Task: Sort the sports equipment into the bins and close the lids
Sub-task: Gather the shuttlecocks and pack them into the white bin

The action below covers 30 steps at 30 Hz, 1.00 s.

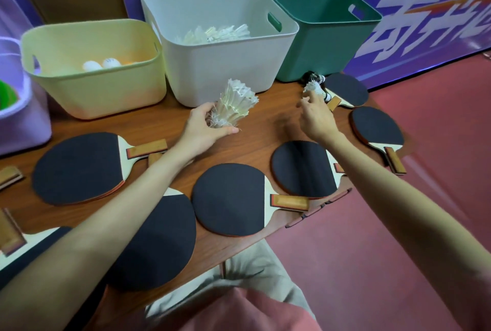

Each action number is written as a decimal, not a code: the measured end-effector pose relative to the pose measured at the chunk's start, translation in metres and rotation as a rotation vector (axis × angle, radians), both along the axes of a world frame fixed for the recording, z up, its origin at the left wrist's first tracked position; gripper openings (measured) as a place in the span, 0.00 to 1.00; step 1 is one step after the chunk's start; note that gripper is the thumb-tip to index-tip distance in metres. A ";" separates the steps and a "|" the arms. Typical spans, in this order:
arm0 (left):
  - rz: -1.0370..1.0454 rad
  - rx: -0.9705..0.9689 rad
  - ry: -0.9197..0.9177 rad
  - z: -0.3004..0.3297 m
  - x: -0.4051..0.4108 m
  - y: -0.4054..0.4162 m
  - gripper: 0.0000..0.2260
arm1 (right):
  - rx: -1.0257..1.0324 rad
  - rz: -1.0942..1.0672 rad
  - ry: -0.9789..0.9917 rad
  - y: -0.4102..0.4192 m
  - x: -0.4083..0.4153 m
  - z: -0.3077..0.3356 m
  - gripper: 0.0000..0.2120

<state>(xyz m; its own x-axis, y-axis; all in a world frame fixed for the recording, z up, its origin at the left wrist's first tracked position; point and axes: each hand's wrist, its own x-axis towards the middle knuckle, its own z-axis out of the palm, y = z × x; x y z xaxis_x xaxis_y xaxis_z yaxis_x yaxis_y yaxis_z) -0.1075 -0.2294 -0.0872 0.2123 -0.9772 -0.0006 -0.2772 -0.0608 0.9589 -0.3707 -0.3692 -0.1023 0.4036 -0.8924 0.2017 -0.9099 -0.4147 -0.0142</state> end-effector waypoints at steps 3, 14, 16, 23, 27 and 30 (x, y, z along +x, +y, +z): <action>-0.004 -0.004 -0.018 -0.001 -0.004 -0.013 0.25 | 0.008 -0.017 0.123 -0.032 -0.017 -0.010 0.25; -0.063 0.048 -0.012 -0.015 -0.026 -0.052 0.21 | -0.151 0.136 0.385 -0.077 -0.033 -0.014 0.08; -0.083 0.043 -0.043 -0.018 -0.027 -0.056 0.21 | -0.167 0.149 0.365 -0.082 -0.033 -0.013 0.10; -0.102 0.034 -0.173 -0.030 -0.022 -0.063 0.25 | -0.214 0.037 -0.095 -0.074 -0.024 -0.007 0.02; -0.074 0.031 -0.215 -0.034 -0.019 -0.058 0.28 | -0.190 0.052 -0.703 -0.020 -0.003 0.017 0.06; -0.037 0.038 -0.220 -0.034 -0.021 -0.055 0.26 | -0.136 0.155 -0.892 0.012 0.006 0.032 0.05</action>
<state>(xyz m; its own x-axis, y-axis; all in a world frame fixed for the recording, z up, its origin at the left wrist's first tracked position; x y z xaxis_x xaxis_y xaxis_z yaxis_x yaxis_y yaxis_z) -0.1281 -0.2839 -0.1216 0.1749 -0.9846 0.0049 -0.4824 -0.0814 0.8722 -0.3642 -0.3568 -0.0706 0.1605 -0.7870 0.5957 -0.5188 -0.5807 -0.6274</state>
